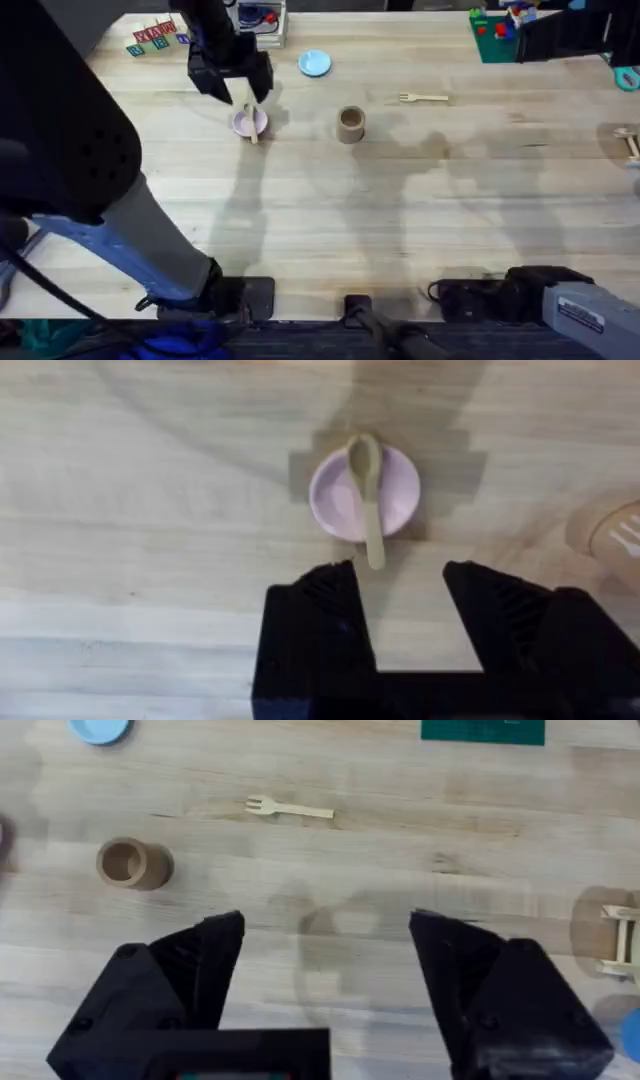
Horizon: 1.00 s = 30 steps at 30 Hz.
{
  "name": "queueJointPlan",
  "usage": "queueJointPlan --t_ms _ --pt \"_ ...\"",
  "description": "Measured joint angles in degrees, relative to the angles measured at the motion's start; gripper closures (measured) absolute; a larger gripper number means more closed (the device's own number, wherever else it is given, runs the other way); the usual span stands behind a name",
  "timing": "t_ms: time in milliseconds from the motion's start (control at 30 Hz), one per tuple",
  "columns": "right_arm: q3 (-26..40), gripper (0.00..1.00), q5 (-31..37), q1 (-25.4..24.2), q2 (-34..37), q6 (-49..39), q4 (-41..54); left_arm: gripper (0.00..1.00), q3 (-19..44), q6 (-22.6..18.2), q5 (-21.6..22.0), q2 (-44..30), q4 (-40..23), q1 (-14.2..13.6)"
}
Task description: Pick up a utensil and set it on the pink plate, then put the other utensil in the container.
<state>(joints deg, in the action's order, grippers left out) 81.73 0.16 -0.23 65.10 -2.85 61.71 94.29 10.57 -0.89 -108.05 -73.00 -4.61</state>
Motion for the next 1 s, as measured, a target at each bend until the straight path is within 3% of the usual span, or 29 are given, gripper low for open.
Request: queueJointPlan --t_ms 267,467,1000 --pt "0.0 0.005 0.0 0.0 0.0 0.0 0.0 0.425 0.3 0.0 -0.2 2.0 -4.1 -2.9" --pt "0.0 0.005 0.0 0.0 0.0 0.0 0.0 0.420 0.3 0.1 -0.6 11.8 -5.5 -4.7" --pt "0.0 0.005 0.0 0.0 0.0 0.0 0.0 0.407 0.3 0.1 -1.0 35.1 -12.4 -4.7"
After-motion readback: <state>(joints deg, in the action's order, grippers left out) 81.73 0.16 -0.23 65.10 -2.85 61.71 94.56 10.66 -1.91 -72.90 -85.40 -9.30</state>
